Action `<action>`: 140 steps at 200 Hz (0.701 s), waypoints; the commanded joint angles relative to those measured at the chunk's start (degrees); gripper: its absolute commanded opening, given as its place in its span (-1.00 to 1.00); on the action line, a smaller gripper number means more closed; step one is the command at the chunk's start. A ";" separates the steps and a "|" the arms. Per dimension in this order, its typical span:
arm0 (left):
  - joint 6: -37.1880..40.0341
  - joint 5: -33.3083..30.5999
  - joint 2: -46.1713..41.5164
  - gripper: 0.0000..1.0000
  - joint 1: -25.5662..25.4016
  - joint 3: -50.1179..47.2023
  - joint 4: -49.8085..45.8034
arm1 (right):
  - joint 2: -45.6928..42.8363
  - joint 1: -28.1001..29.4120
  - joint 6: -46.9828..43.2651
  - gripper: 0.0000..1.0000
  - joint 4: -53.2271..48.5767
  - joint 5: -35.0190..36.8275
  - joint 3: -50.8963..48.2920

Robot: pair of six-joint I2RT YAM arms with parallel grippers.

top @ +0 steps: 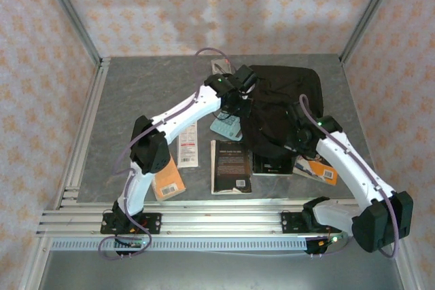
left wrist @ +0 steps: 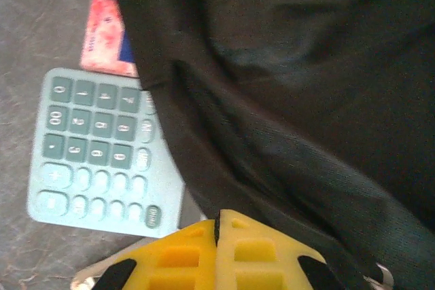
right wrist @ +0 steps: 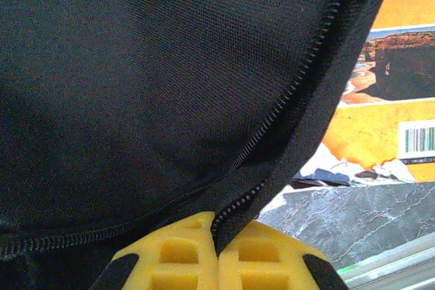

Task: Pack the student bag
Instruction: Unzip the student bag at the top-right of the table.

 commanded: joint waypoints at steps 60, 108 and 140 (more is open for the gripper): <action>4.62 0.56 4.92 -0.02 -4.27 13.23 -7.80 | -10.78 -0.10 -0.94 -1.00 3.41 -4.87 -7.74; -0.01 0.32 10.44 0.15 -3.32 14.95 -13.20 | -12.73 -0.10 2.32 -1.00 2.30 -2.40 -9.76; -2.18 3.60 10.96 0.18 -1.80 12.30 -9.36 | -12.19 -0.13 3.28 -1.00 2.60 -1.67 -9.93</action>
